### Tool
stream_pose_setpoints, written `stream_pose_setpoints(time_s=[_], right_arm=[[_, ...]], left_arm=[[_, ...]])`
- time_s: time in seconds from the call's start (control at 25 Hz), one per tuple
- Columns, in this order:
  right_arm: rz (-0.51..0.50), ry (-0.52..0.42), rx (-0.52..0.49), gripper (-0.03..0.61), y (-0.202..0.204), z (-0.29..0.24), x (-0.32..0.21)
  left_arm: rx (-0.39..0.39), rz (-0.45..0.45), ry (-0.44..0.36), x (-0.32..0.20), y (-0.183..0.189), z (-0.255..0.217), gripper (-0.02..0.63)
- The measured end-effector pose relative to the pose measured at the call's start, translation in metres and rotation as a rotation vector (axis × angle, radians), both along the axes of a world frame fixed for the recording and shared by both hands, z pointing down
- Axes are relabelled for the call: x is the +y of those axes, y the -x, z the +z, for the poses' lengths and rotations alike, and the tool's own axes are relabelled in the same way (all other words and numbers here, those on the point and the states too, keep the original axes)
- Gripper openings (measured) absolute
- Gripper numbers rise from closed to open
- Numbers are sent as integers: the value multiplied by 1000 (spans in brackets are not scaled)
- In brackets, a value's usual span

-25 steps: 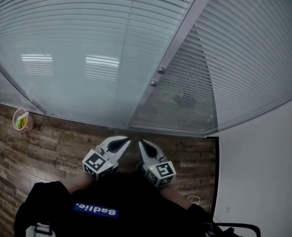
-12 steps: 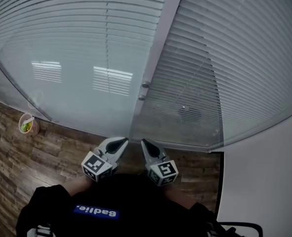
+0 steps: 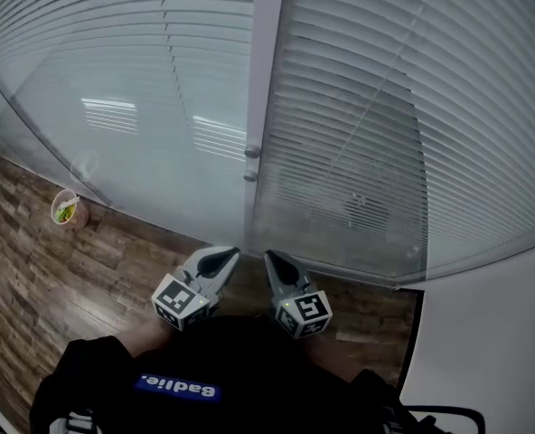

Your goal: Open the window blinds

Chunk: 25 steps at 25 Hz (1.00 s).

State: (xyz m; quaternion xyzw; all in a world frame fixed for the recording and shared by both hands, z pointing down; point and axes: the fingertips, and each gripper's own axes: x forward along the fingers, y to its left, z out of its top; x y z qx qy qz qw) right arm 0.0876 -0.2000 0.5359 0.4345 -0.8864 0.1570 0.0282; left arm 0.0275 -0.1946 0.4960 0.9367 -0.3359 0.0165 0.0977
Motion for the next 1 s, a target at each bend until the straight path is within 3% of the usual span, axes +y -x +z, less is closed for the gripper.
stream_pose_setpoints(time_s=[0.12, 0.36, 0.48, 0.76, 0.84, 1.0], right_arm=[[-20, 20, -1, 3, -3, 14, -1], [16, 3, 17, 3, -2, 4, -6], [33, -6, 27, 3, 7, -2, -8], [85, 1, 56, 3, 3, -4, -6], [109, 8, 71, 3, -5, -2, -4], [144, 40, 87, 3, -18, 4, 0]], left_arm=[[-42, -21, -44, -4, -2, 1, 0], [-156, 14, -213, -16, 1, -23, 0], [-170, 1, -265, -30, 10, -37, 0], [-135, -123, -215, -83, 25, -57, 2], [-113, -143, -212, -97, 19, -63, 94], [-117, -160, -204, -115, 6, -65, 111]])
